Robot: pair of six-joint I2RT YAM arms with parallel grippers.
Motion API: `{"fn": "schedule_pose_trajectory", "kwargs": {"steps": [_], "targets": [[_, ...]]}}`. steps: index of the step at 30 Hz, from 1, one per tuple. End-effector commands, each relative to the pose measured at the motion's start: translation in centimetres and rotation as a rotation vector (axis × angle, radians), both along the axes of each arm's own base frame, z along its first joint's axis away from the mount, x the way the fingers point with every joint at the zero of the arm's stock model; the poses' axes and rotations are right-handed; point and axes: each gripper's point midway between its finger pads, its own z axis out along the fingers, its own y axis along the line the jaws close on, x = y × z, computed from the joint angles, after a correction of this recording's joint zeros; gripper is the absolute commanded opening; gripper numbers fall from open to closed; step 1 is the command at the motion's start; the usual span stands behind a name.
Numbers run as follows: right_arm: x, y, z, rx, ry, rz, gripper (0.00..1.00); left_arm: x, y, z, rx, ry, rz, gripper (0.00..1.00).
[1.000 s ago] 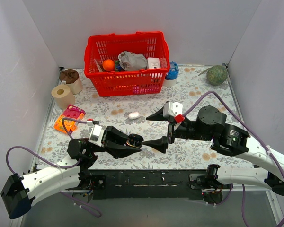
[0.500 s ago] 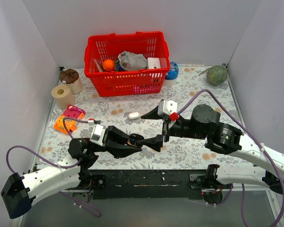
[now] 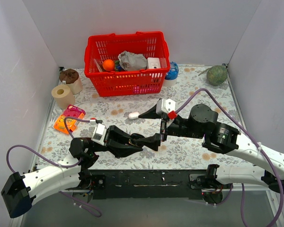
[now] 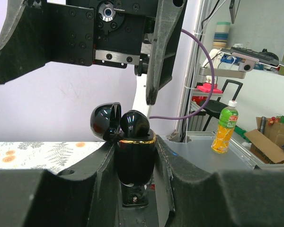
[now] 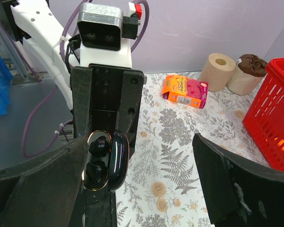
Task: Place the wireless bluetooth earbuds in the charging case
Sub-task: Adjust the earbud with the charging case.
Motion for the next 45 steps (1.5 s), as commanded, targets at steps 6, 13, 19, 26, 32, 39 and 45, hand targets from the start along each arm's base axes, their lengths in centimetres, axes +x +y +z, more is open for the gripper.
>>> {"fn": "schedule_pose_trajectory", "kwargs": {"steps": [6,13,19,26,32,39,45], "targets": [[0.5,0.7,0.1,-0.009,0.017,-0.020,0.98,-0.1,0.1,1.2,-0.026,-0.025,0.007,0.00],[1.4,0.2,-0.4,-0.034,0.023,-0.075,0.98,-0.2,0.3,1.4,-0.029,-0.028,0.009,0.00],[1.7,-0.5,-1.0,-0.053,0.026,-0.104,0.98,-0.2,0.4,1.4,-0.031,-0.034,0.012,0.00],[1.0,-0.8,0.5,-0.002,0.010,-0.071,0.98,-0.1,0.3,1.3,-0.026,-0.027,0.012,0.00],[0.2,-2.1,5.2,0.160,-0.027,-0.059,0.98,-0.1,0.2,1.2,-0.022,-0.023,0.013,0.00],[1.6,-1.5,3.1,0.080,-0.021,-0.121,0.98,-0.3,0.3,1.4,-0.026,-0.029,0.003,0.00],[2.1,-1.0,1.6,0.035,0.000,-0.136,0.98,-0.4,0.4,1.5,-0.032,-0.030,0.003,0.00]]}}
